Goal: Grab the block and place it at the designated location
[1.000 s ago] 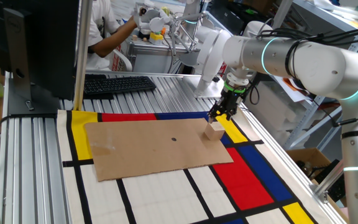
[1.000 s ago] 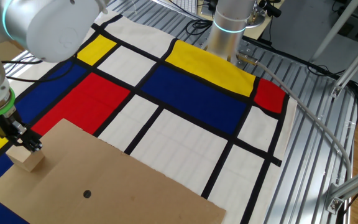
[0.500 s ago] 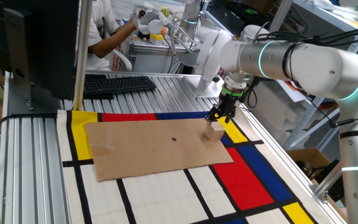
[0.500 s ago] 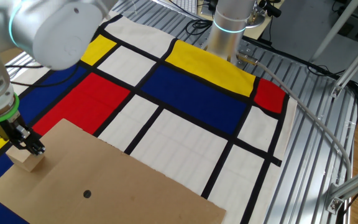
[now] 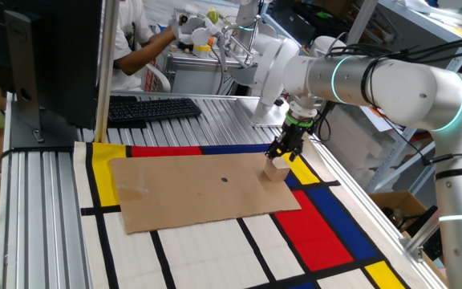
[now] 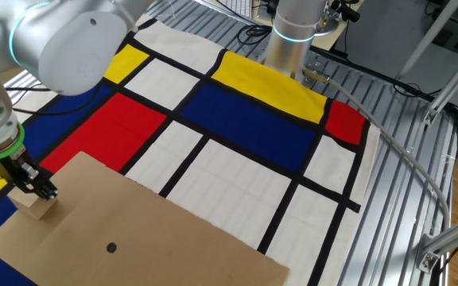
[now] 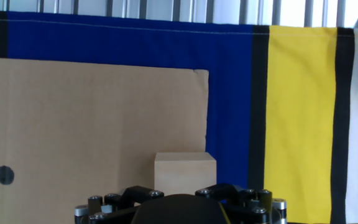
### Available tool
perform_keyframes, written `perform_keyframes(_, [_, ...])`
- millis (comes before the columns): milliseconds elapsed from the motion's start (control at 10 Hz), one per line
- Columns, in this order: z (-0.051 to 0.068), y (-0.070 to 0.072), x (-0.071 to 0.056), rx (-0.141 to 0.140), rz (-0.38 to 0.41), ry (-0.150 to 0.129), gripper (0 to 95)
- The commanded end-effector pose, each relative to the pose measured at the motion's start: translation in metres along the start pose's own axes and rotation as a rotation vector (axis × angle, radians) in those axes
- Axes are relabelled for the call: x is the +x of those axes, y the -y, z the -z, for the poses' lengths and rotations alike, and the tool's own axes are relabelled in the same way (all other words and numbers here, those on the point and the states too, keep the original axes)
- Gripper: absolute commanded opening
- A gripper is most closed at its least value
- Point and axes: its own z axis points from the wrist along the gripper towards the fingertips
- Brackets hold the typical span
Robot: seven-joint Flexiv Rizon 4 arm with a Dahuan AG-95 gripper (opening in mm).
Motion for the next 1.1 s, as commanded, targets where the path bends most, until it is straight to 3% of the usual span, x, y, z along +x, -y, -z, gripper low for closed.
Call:
perform_keyframes(100, [-0.004,0.001,0.0,0.001,-0.001,-0.005,95.0])
perform_keyframes(600, [-0.019,0.0,0.0,-0.008,0.013,-0.002,95.0])
perform_keyframes(1100, [-0.025,-0.001,0.0,-0.005,0.016,-0.001,95.0])
